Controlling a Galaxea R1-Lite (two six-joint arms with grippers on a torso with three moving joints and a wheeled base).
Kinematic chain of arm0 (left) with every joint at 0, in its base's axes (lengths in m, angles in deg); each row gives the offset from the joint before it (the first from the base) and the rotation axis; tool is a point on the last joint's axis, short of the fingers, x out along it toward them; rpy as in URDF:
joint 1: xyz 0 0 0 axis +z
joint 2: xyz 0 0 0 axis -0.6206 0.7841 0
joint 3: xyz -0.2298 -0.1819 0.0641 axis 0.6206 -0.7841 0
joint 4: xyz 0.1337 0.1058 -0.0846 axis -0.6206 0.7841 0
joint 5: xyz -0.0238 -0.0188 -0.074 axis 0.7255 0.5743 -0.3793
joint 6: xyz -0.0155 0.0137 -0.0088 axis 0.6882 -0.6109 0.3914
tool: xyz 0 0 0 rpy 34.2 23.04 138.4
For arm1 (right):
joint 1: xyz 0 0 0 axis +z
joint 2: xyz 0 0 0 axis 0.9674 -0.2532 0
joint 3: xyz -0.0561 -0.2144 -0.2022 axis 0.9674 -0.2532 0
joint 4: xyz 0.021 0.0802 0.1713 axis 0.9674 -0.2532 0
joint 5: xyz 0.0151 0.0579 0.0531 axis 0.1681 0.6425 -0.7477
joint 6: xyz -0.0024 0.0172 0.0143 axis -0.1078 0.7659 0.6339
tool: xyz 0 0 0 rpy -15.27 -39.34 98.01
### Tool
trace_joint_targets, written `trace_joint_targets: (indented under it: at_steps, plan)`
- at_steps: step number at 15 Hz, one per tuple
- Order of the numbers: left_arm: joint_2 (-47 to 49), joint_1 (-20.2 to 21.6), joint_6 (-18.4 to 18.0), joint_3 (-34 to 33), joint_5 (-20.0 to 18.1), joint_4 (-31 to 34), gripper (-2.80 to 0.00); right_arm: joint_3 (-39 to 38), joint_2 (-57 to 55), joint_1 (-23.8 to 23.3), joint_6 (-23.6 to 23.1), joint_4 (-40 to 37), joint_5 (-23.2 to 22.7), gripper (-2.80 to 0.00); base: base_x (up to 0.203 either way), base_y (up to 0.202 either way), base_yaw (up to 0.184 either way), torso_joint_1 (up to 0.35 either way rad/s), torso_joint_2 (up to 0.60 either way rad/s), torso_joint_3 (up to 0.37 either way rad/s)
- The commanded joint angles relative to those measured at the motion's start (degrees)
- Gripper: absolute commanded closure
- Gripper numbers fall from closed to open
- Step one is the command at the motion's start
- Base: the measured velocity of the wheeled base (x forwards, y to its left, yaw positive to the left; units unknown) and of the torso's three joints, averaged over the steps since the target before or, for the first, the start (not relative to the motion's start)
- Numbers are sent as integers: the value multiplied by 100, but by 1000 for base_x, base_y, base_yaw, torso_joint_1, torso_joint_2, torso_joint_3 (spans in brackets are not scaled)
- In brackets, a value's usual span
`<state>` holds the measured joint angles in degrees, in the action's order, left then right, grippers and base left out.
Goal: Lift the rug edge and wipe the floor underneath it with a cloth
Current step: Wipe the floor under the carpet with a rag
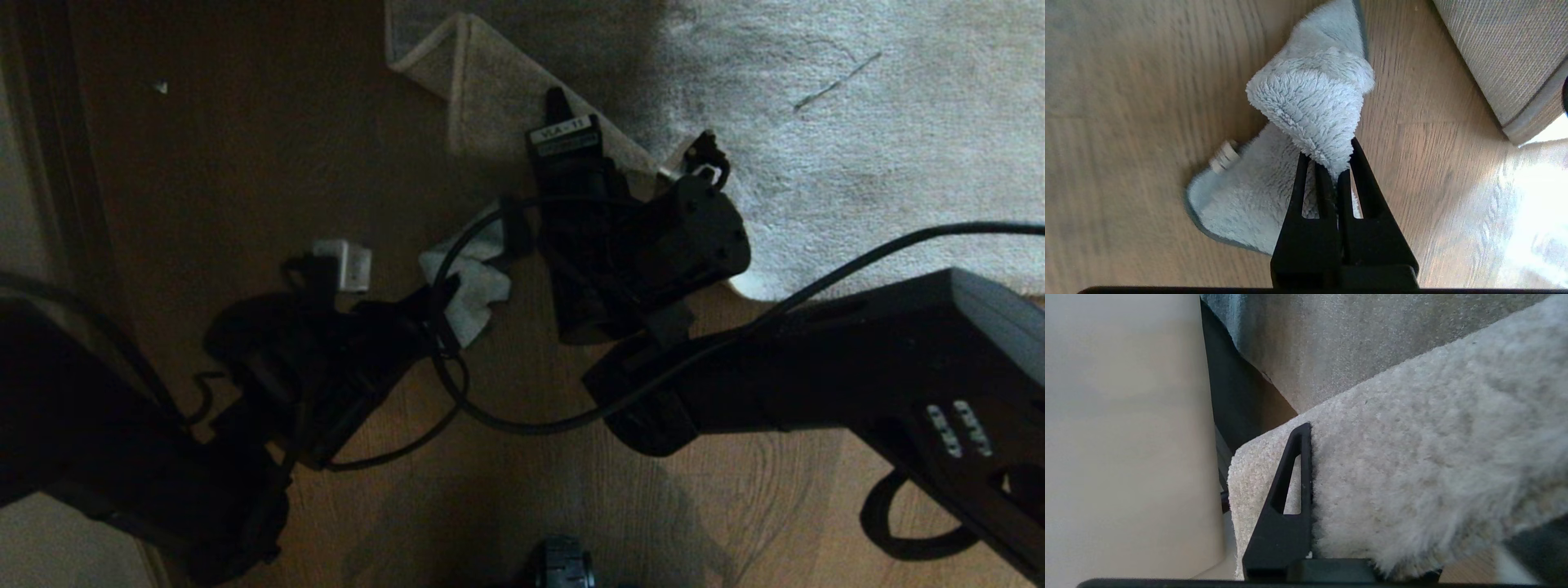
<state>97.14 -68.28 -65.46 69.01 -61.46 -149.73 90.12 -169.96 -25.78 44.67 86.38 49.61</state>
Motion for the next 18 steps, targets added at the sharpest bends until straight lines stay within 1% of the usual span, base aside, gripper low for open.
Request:
trace_joint_targets:
  at_steps: [1,4,6,8,10,11,12,15,18]
  plan:
    - [-242,52,2,-104,9,-246,0,-5,-1,2,25,277,16,0,0,0,0,0,0,0]
    - [-629,8,-91,-753,11,-246,0,-5,6,2,33,277,16,0,0,0,0,0,0,0]
    - [-957,-158,-109,-1385,13,-246,0,-5,-3,2,33,277,16,0,0,0,0,0,0,0]
    - [-1152,-482,-99,-1994,27,-246,0,-5,-3,2,42,277,16,0,0,0,0,0,0,0]
    - [-1183,-1009,-77,-2389,53,-246,0,-5,-3,2,42,277,16,0,0,0,0,0,0,0]
    - [-1116,-1245,-55,-2463,64,-246,0,-8,-3,2,42,277,16,0,0,0,0,0,0,0]
    - [-973,-1385,-7,-2480,68,-246,0,-13,-3,2,42,277,16,0,0,0,0,0,0,0]
    - [-463,-1608,55,-2386,63,-246,0,-31,5,2,33,277,16,0,0,0,0,0,0,0]
    - [-9,-1726,61,-1945,62,-250,0,-38,-3,2,33,277,25,0,0,0,0,0,0,0]
